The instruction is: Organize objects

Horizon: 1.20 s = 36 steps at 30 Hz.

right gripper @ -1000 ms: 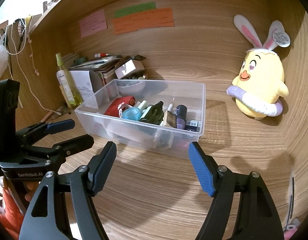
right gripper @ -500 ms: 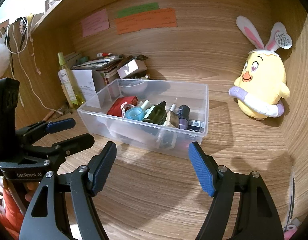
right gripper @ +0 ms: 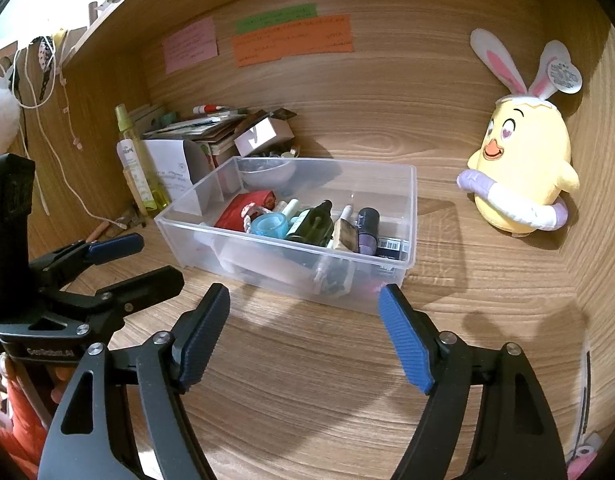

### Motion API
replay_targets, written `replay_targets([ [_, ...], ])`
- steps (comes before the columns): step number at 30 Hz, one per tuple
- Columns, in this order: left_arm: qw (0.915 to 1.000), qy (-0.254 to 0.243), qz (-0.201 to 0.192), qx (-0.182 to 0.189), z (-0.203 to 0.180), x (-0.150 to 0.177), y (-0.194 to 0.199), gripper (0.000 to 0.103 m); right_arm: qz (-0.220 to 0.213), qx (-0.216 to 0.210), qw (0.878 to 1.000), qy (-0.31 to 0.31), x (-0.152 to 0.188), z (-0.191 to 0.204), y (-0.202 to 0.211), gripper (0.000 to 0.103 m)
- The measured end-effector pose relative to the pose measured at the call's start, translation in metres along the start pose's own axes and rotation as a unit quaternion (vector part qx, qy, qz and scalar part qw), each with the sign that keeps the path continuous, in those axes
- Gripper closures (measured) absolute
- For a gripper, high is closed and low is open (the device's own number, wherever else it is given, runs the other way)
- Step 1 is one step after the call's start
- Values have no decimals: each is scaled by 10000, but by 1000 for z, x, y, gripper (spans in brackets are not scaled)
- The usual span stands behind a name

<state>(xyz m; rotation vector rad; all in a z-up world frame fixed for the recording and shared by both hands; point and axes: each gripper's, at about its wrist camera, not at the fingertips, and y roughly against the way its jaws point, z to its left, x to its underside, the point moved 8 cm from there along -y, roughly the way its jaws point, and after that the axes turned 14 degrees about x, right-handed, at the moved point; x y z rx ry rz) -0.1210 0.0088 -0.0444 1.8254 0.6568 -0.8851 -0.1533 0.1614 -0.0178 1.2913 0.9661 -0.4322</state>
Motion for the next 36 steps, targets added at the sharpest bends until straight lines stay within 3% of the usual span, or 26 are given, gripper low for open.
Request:
replay_targets([
  [25,9994,221,195,197,2,4,-7,8,14,-20,10000,-73,1,-5,0,27],
  [36,9997,46,146,196,-4,3,-6,8,43,-43,10000,-78,2,-8,-2,27],
])
